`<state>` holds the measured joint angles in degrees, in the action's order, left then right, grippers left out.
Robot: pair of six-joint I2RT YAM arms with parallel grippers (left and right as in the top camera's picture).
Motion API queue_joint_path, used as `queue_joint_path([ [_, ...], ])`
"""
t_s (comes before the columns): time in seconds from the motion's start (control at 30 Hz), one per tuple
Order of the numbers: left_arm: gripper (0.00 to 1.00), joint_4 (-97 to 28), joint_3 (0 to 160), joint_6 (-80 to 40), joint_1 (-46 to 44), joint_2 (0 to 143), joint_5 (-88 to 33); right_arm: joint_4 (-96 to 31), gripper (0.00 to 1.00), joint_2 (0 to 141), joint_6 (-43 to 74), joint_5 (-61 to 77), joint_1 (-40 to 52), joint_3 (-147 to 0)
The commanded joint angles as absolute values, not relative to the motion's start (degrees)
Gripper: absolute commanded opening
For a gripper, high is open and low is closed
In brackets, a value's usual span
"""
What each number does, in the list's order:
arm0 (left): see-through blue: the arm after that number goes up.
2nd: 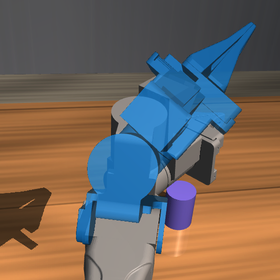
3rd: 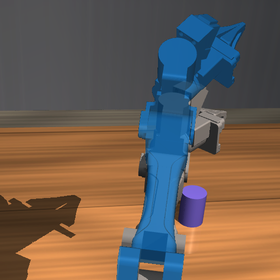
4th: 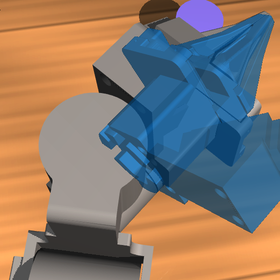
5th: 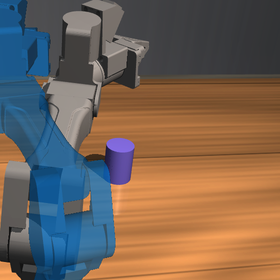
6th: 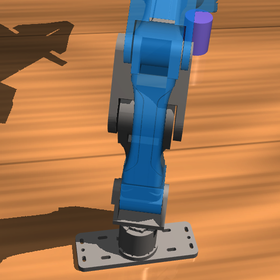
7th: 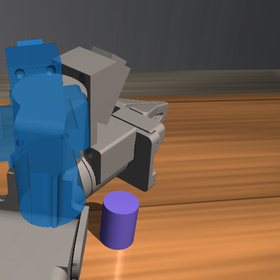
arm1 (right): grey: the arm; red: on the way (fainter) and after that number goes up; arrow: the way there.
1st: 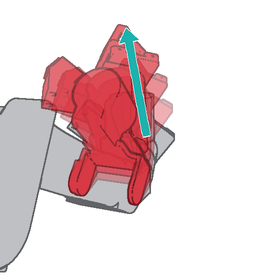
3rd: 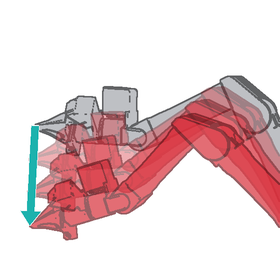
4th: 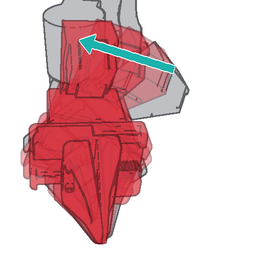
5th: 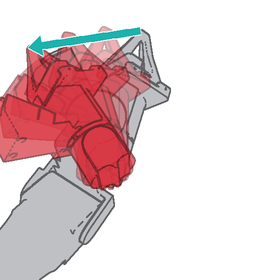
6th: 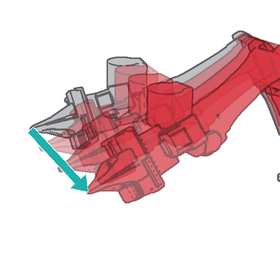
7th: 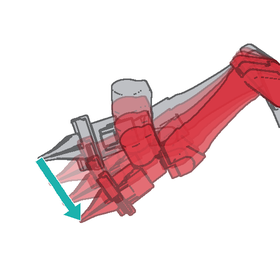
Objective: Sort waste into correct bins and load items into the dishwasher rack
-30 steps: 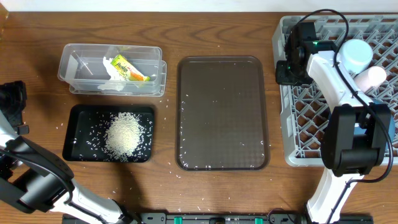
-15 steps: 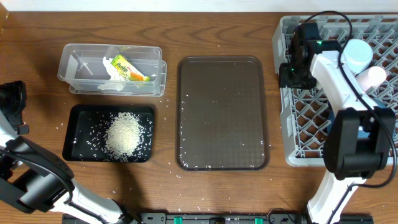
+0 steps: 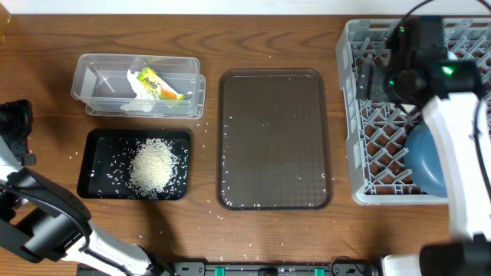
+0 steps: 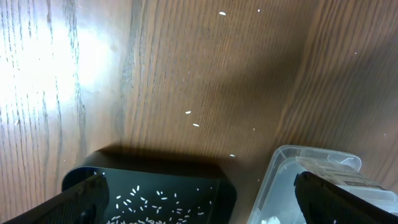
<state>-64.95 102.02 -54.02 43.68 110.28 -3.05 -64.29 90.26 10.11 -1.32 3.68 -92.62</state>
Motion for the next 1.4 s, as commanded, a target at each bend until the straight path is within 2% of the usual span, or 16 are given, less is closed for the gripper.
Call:
queue_joint_path([
  [0.0, 0.98, -65.32, 102.21, -54.11, 43.86, 110.48, -2.74, -68.03, 0.93, 85.56, 10.92, -1.89, 3.03, -92.99],
  [0.2, 0.98, -65.32, 102.21, -54.11, 43.86, 110.48, -2.74, -75.35, 0.91, 78.50, 12.03, -1.87, 4.12, -90.80],
  [0.37, 0.98, -65.32, 102.21, -54.11, 43.86, 110.48, -2.74, -74.63, 0.90, 69.80, 15.07, -1.91, 7.97, -80.42],
  [0.4, 0.98, -65.32, 102.21, -54.11, 43.86, 110.48, -2.74, -73.41, 0.90, 67.33, 16.14, -1.93, 8.84, -77.30],
  [0.43, 0.98, -65.32, 102.21, -54.11, 43.86, 110.48, -2.74, -72.34, 0.99, 65.52, 16.73, -1.93, 9.39, -74.98],
  [0.57, 0.98, -65.30, 102.21, -54.11, 43.86, 110.48, -2.74, -69.38, 0.99, 60.34, 19.97, -1.87, 9.82, -67.96],
  [0.97, 0.98, -65.32, 102.21, -54.11, 43.86, 110.48, -2.74, -71.31, 0.99, 59.68, 22.00, -0.64, 9.82, -64.03],
  [1.23, 0.98, -65.32, 102.21, -54.11, 43.86, 110.48, -2.74, -59.46, 0.99, 59.70, 14.87, 1.58, 9.82, -60.27],
  [1.37, 0.98, -65.32, 102.21, -54.11, 43.86, 110.48, -2.74, -50.26, 0.99, 57.21, 13.87, 2.44, 10.52, -53.30],
])
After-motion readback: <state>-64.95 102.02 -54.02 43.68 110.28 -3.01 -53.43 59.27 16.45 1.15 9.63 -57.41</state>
